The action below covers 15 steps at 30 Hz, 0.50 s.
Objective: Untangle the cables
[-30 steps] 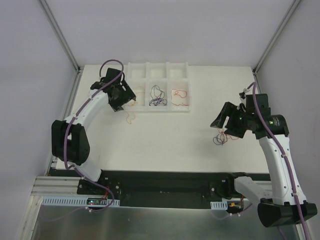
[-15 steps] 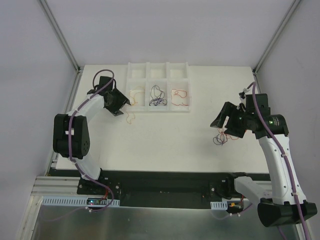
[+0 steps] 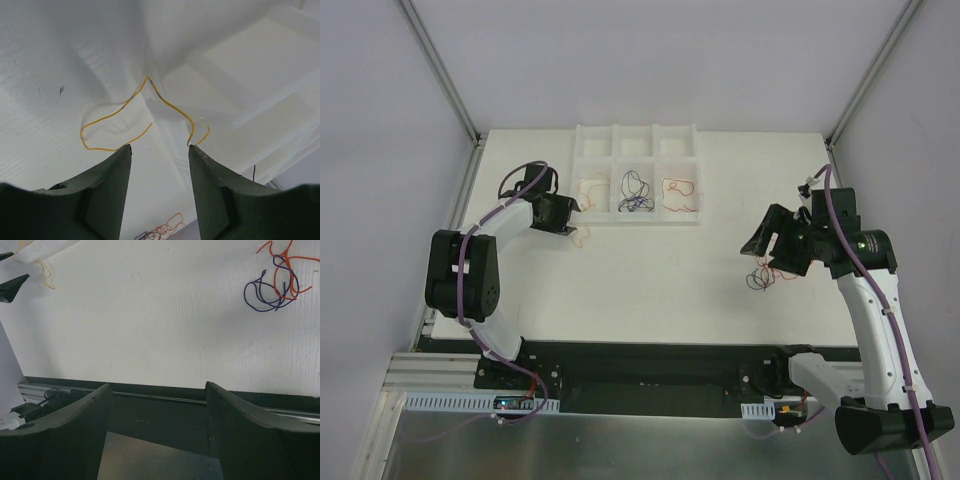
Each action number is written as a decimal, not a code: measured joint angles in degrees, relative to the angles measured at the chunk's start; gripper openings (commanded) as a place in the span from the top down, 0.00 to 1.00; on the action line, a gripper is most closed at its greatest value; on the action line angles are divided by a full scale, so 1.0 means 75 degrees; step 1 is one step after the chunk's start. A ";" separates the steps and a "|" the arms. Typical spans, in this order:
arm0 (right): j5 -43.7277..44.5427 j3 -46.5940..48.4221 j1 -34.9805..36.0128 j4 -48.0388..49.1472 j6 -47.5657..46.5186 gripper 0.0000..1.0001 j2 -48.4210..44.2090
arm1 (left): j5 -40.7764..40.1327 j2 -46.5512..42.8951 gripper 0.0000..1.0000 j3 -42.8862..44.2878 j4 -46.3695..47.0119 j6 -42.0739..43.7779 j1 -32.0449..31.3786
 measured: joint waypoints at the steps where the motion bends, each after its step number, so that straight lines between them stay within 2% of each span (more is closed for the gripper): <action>1: 0.0000 0.0000 0.0000 0.0000 0.0000 0.23 -0.0006 | -0.0111 0.0000 0.50 0.0000 0.0017 -0.0090 0.0000; 6: 0.0000 -0.0003 0.0000 0.0000 0.0000 0.23 -0.0055 | -0.0627 0.0012 0.50 0.0000 0.0160 -0.0423 0.0000; 12: 0.0000 -0.0012 0.0000 0.0000 -0.0006 0.23 -0.0058 | -0.0804 0.0195 0.65 0.0073 0.0315 -0.0501 -0.0055; 15: 0.0000 -0.0032 0.0000 -0.0003 -0.0009 0.23 -0.0058 | -0.0807 0.0309 0.67 0.0125 0.0338 -0.0562 -0.0154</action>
